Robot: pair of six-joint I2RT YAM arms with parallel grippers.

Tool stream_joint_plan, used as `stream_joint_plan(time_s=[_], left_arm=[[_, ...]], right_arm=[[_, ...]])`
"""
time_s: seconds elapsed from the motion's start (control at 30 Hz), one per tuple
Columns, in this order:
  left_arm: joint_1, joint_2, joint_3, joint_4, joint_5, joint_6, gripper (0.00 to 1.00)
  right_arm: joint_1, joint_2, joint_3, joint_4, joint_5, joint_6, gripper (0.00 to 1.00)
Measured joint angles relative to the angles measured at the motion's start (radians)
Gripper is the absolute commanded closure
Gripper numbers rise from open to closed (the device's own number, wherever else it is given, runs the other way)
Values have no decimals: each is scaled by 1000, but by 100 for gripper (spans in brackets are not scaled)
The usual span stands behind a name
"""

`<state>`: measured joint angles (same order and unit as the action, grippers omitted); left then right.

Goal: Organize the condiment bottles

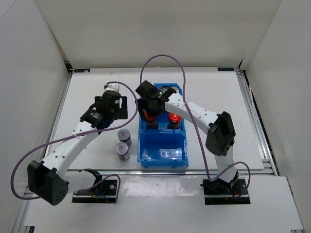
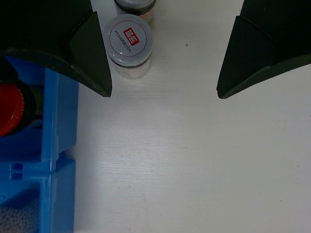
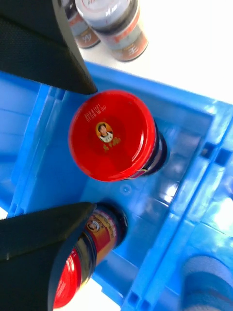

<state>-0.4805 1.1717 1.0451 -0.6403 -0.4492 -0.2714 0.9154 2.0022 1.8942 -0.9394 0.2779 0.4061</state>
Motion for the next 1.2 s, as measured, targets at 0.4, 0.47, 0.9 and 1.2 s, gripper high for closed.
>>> stream_joint_plan(time_s=[0.4,0.47,0.9,1.2], left_arm=[[-48,-20,-25,-11,131,-33,0],[-50,4,-25,-26,169,-58,0],[-46,34,-134,-129,265,-248,4],[-44,112,-139,-135,295,-307,45]], right_arm=[[4,-206,84,-84,135,-19,1],[4,-326,32,-83,157,-15,1],[3,-807,-417,-185,213,76,1],[3,-925,-444,-305,337,123,1]])
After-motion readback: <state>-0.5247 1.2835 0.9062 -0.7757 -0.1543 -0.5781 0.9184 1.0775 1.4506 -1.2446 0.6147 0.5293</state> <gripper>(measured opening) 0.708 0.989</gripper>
